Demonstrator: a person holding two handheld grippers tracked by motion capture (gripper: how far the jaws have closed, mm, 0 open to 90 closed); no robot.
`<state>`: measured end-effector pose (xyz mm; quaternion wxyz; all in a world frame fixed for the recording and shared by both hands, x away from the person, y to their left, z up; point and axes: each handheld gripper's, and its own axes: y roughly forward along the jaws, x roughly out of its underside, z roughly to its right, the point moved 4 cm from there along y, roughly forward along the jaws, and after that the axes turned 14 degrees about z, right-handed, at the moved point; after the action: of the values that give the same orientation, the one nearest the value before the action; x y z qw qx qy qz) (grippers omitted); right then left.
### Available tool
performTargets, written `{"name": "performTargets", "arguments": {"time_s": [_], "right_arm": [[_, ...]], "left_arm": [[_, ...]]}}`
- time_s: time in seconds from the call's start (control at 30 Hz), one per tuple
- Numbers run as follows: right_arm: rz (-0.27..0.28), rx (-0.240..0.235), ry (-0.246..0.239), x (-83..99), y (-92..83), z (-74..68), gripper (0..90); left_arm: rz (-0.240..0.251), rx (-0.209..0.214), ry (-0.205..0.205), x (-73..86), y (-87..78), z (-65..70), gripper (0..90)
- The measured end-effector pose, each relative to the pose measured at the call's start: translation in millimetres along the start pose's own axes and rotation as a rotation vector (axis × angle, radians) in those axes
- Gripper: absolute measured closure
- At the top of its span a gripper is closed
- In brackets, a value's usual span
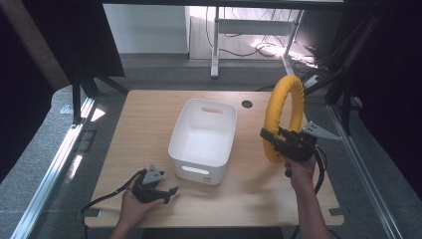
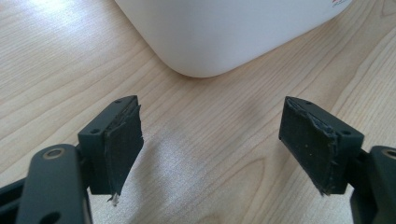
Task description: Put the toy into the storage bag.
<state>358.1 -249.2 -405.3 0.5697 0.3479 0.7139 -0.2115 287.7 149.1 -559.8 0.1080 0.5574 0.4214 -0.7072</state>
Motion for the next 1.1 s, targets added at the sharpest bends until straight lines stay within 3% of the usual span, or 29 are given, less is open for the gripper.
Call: {"name": "performTargets", "arguments": {"time_s": [0.3,0.53,0.77,1.1], "right_arm": [[0.036,0.022,0.001,7.0,10.5,-11.3,50.9],[0.064,0.034,-0.035,10.7,18.9,-23.5,50.8],[0.129,0.052,-0.045,9.6,24.1,-33.5,50.8],[0.18,0.059,-0.064,7.6,32.0,-45.1,50.8]], "left_arm": [[0.0,-0.001,-0.001,0.1,0.1,0.2,21.4],[0.0,-0.001,0.0,0.2,0.2,0.2,21.4],[-0.004,0.002,0.001,0.6,0.6,0.4,21.4],[-0.006,0.004,0.002,0.9,0.9,0.4,21.4]]}}
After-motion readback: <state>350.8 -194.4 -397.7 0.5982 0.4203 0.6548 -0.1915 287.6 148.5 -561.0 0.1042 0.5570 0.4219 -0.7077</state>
